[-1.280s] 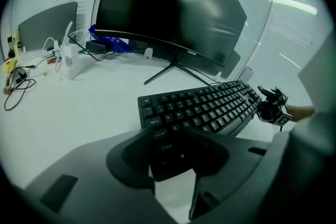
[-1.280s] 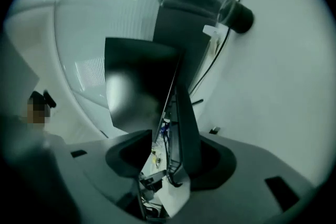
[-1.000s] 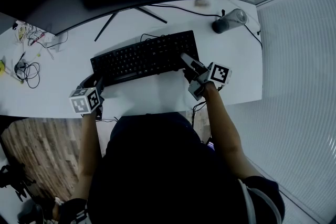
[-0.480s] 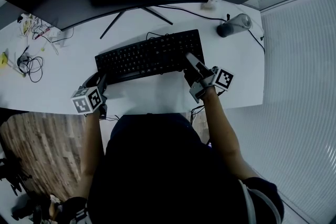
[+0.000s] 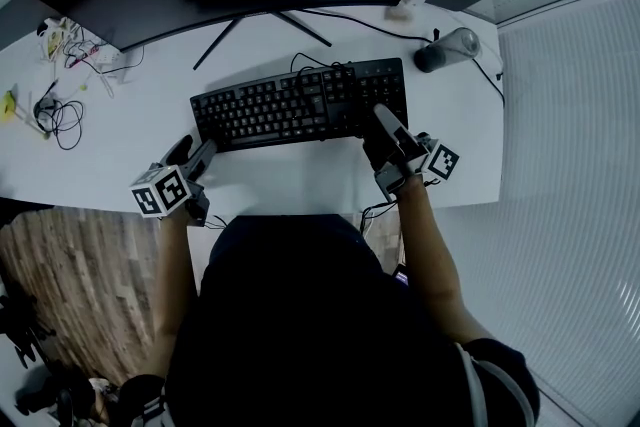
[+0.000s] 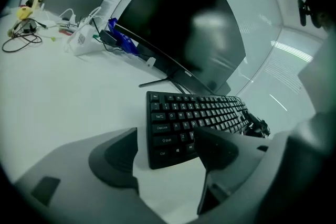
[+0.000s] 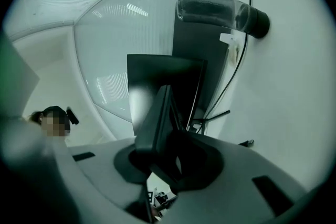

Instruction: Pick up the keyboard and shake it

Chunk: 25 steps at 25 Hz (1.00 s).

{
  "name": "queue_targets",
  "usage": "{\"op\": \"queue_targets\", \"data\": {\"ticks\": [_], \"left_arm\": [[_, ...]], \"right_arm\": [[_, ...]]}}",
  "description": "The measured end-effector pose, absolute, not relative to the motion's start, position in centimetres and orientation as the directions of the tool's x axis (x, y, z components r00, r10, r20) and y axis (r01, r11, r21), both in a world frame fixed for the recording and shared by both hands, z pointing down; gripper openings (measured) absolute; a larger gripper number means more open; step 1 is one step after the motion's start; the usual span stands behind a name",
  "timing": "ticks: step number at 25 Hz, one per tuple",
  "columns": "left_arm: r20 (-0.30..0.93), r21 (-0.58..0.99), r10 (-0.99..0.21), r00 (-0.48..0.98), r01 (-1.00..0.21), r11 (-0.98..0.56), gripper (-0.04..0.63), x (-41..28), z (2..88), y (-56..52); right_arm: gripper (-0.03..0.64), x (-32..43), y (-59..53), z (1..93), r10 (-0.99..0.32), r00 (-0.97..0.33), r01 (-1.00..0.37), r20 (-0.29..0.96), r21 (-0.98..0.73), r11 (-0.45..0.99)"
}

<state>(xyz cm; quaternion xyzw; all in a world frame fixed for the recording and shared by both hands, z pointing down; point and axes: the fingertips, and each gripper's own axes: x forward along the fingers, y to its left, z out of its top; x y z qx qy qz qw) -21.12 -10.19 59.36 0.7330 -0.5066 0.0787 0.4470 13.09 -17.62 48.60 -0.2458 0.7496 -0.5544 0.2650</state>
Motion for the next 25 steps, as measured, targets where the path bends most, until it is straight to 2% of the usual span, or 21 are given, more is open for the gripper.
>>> {"op": "queue_targets", "data": {"ticks": [4,7,15,22,23,25], "left_arm": [[0.521,0.623,-0.660,0.541,-0.770,-0.139,0.336,-18.5,58.0,-9.9],[0.433,0.697,-0.642,0.632,-0.687,-0.205,0.342,-17.4,56.9,-10.3],[0.256,0.763,-0.512,0.820,-0.497,-0.414,0.345,-15.0,54.3,-9.8],[0.133,0.743,-0.356,0.925,-0.331,-0.582,0.344,-13.0,51.5,-7.8],[0.138,0.742,-0.328,0.935,-0.317,-0.590,0.337,-12.5,51.5,-7.4],[0.158,0.756,-0.297,0.942,-0.309,-0.578,0.272,-12.0,51.9,-6.9]], "right_arm": [[0.092,15.6,-16.2,45.8,-0.651,-0.732,-0.028,-0.198,-0.947,0.320],[0.094,15.9,-16.1,44.4,-0.634,-0.732,0.006,-0.252,-0.932,0.363],[0.098,17.0,-15.1,42.2,-0.570,-0.735,0.096,-0.367,-0.889,0.448],[0.098,17.1,-14.7,42.5,-0.519,-0.752,0.173,-0.406,-0.882,0.438],[0.098,16.7,-14.6,42.7,-0.508,-0.764,0.171,-0.398,-0.884,0.435],[0.098,16.2,-14.6,43.3,-0.499,-0.781,0.155,-0.375,-0.891,0.427]]}}
